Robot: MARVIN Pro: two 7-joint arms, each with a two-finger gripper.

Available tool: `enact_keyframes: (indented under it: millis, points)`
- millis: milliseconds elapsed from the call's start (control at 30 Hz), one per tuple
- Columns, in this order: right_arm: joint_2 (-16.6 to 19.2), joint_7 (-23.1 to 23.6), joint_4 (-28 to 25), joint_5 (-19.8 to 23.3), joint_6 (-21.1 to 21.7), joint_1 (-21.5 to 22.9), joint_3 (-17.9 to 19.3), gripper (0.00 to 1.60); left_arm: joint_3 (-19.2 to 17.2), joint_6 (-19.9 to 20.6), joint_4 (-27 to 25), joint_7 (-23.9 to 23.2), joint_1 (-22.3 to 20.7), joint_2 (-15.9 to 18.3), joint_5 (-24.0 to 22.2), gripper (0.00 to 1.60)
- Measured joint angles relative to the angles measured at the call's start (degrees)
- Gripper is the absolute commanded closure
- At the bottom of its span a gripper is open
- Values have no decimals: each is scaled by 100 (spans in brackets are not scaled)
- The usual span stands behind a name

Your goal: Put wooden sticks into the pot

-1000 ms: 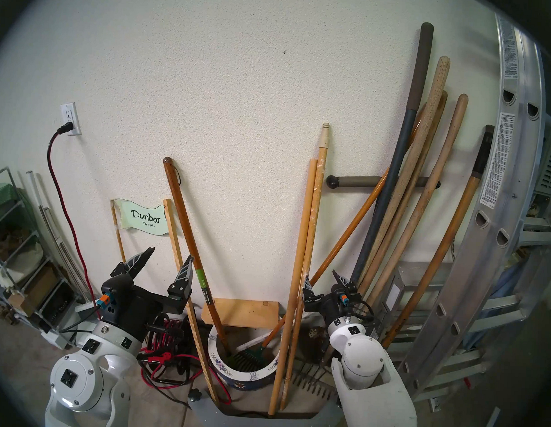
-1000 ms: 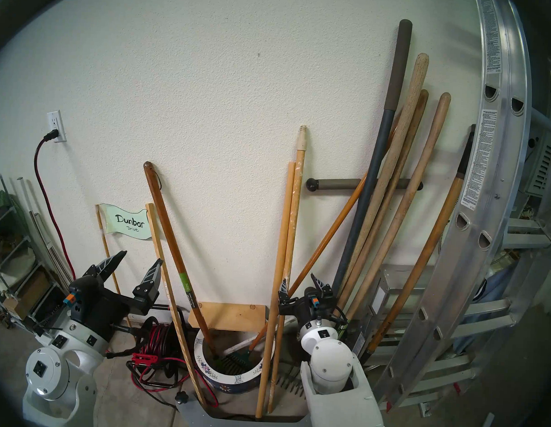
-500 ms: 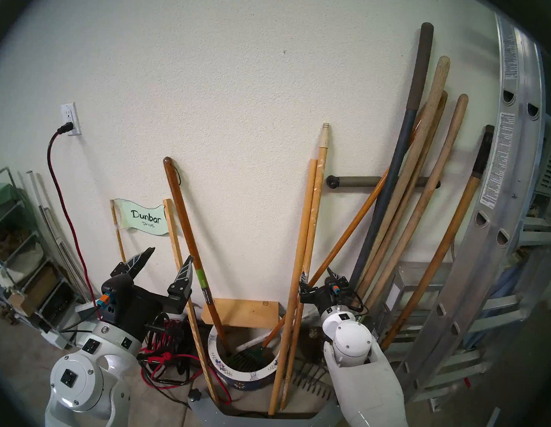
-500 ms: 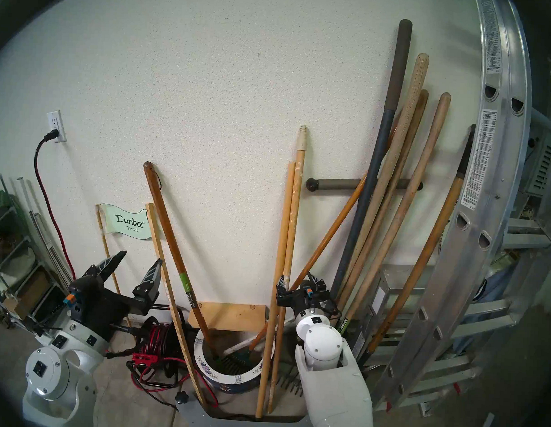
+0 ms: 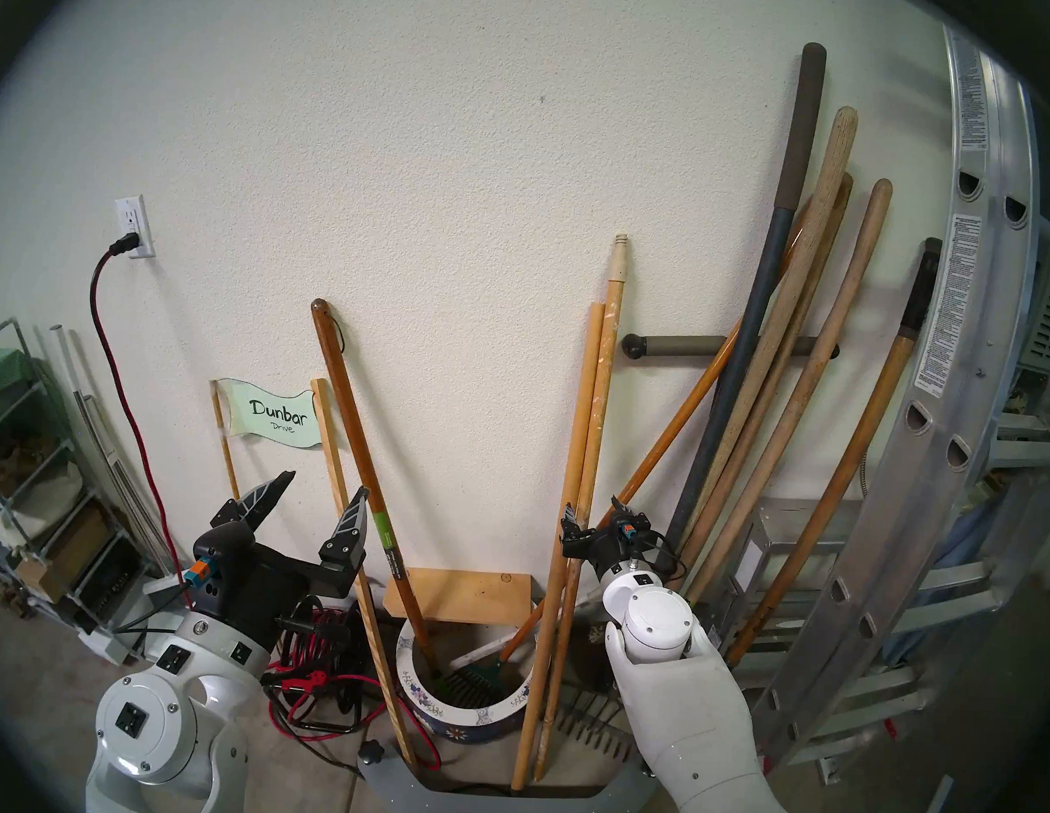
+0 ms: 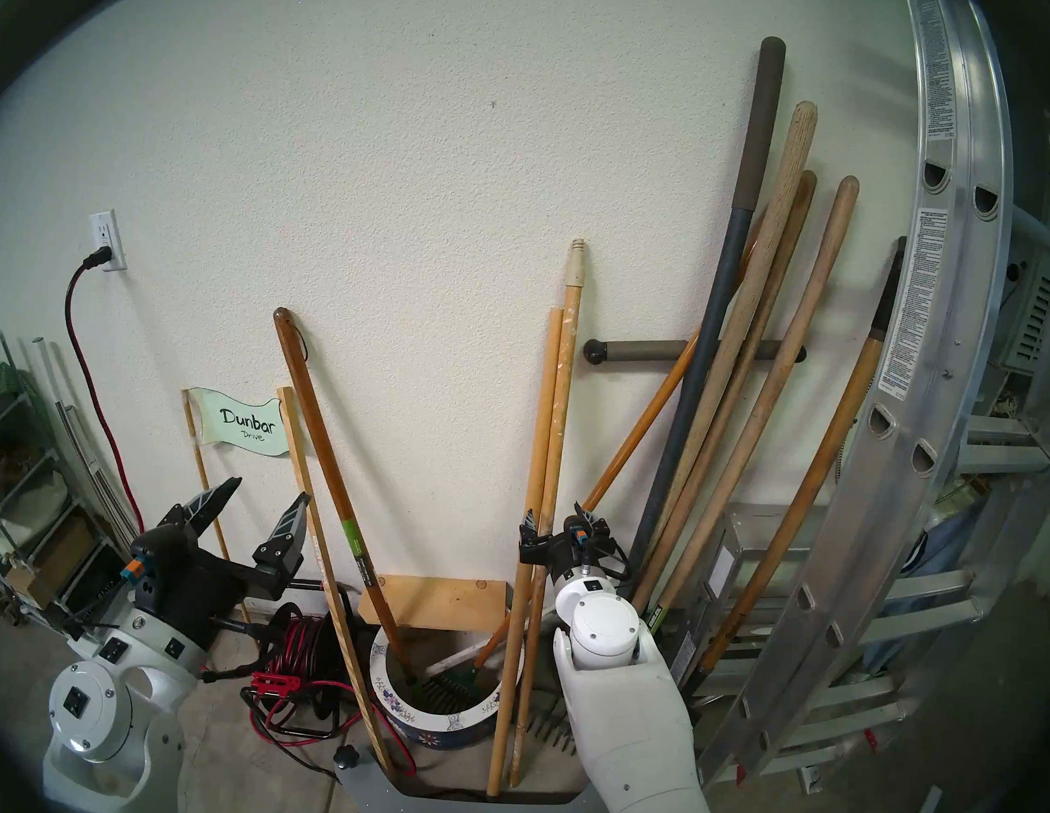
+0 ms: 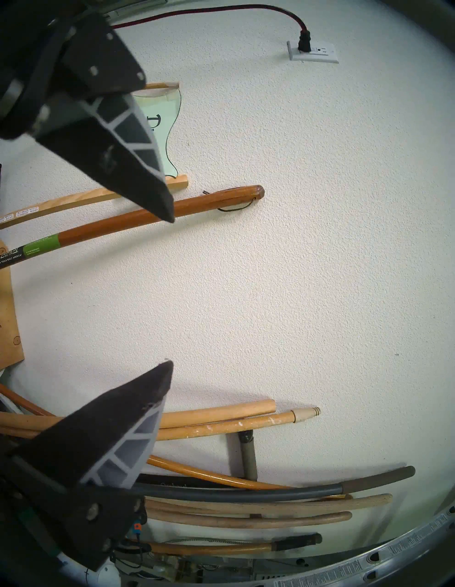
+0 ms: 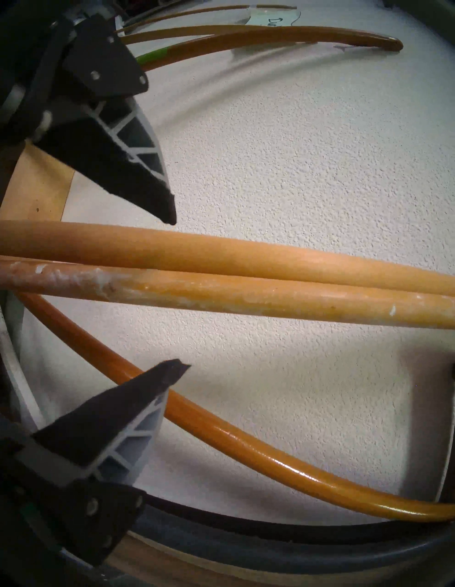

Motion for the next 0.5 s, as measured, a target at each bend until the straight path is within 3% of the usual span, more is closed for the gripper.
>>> enact_keyframes:
  millis: [500]
  points:
    - [-142, -299, 867, -226, -43, 557, -202, 0, 1, 0, 0, 6, 0, 4, -1, 0]
